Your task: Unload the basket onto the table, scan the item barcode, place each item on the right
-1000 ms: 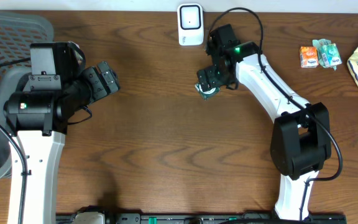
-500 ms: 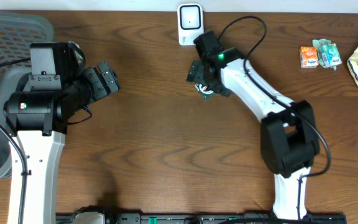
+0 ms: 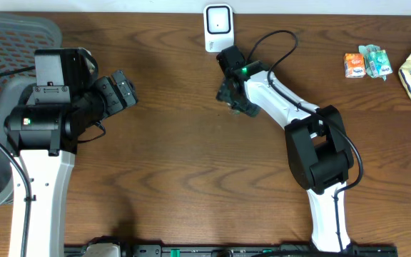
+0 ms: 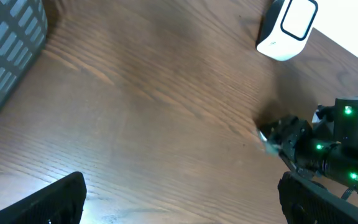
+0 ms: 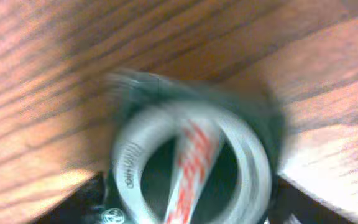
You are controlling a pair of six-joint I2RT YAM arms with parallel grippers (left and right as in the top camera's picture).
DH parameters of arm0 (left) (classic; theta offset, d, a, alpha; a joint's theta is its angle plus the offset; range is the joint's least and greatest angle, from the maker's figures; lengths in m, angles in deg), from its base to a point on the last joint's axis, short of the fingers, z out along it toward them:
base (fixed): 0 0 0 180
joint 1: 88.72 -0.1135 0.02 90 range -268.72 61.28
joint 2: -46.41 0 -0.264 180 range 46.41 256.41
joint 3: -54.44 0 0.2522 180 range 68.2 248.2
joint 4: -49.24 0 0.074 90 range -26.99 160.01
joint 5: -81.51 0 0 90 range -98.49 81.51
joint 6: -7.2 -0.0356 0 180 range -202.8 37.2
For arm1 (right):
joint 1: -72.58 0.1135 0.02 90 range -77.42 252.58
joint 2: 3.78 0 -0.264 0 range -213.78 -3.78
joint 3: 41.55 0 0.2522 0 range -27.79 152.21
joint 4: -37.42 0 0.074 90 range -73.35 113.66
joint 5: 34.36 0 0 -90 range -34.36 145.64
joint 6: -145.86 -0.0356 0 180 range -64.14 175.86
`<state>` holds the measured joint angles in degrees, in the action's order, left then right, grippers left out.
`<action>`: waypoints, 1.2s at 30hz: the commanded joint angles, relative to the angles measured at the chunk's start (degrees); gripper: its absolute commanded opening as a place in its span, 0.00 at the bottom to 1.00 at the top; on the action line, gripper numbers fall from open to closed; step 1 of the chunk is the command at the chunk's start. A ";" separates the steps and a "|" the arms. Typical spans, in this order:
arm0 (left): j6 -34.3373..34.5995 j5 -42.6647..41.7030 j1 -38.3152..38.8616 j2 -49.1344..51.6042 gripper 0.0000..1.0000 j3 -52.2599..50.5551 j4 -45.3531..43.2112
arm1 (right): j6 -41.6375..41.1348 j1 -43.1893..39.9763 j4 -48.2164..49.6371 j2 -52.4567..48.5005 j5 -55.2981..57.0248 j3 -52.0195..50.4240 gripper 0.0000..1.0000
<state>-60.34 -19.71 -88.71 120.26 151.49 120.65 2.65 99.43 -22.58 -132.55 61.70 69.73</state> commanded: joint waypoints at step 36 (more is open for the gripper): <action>-0.37 0.37 -0.26 0.00 0.98 0.20 0.02 | 47.67 -4.57 6.27 5.64 -16.00 2.36 0.99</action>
<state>-60.34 -19.71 -88.71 120.26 151.49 120.65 53.22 93.62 -17.73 -127.89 48.31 71.69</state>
